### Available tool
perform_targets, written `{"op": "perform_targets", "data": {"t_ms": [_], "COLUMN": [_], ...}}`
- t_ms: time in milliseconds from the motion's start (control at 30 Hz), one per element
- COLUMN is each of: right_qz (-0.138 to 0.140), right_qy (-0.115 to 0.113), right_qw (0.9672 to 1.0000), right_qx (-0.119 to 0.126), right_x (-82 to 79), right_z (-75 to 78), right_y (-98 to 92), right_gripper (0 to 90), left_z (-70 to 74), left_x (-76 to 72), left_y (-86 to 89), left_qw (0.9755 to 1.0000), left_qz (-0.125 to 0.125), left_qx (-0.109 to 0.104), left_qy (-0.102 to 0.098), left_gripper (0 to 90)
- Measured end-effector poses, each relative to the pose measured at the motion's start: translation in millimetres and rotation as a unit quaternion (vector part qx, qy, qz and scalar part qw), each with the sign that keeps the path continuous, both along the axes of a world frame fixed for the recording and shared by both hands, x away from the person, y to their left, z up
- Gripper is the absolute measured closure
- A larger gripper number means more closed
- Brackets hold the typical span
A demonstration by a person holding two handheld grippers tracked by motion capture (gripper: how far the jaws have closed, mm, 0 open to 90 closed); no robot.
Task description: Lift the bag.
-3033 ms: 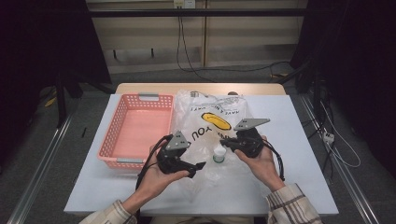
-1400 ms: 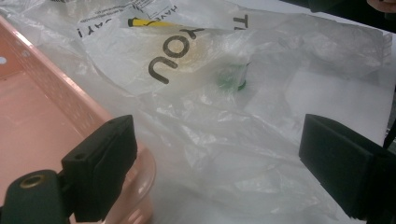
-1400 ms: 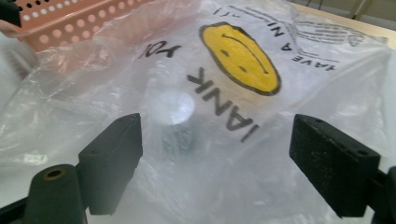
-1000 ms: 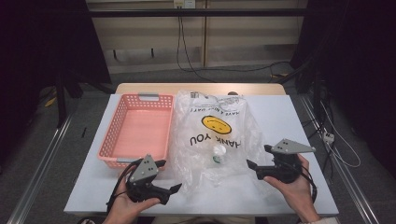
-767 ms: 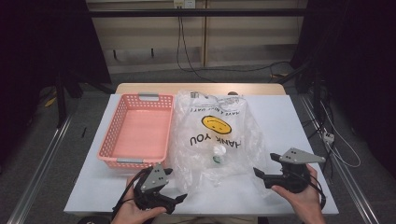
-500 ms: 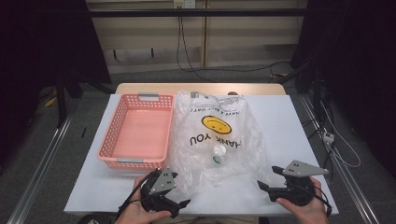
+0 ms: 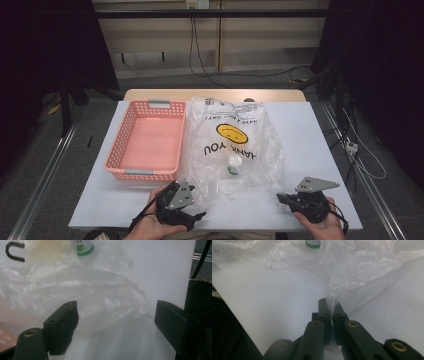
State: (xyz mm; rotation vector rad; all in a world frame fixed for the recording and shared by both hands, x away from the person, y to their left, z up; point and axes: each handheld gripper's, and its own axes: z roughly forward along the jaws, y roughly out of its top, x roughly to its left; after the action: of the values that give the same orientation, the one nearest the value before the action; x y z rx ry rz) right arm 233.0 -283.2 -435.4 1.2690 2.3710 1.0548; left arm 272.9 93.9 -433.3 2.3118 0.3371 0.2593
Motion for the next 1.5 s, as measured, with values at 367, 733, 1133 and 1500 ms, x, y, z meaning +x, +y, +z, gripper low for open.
{"op": "perform_targets", "data": {"t_ms": [367,733,1133,1500], "right_qz": [0.004,0.001,-0.004,-0.024], "right_qy": [0.015,0.025,0.008,-0.027], "right_qw": [0.9999,0.9997,0.9986,0.9945], "right_qx": [0.003,0.008,0.053,0.098], "right_x": [5.2,8.2,17.1,33.7], "right_z": [-3.8,-6.1,7.0,30.4], "right_y": [2.0,1.5,-2.4,-8.8], "right_gripper": [89.7,89.7,89.8,89.8], "left_z": [-14.8,-16.1,18.1,50.2], "left_x": [14.3,34.7,32.2,48.1], "left_y": [-7.7,-2.5,12.2,24.4], "left_qw": [0.9982,0.9913,0.9930,0.9890], "left_qz": [-0.024,-0.019,0.006,0.023], "left_qx": [0.042,0.017,-0.066,-0.126], "left_qy": [0.035,0.129,0.097,0.073], "left_gripper": [56.3,89.6,90.0,90.0]}}
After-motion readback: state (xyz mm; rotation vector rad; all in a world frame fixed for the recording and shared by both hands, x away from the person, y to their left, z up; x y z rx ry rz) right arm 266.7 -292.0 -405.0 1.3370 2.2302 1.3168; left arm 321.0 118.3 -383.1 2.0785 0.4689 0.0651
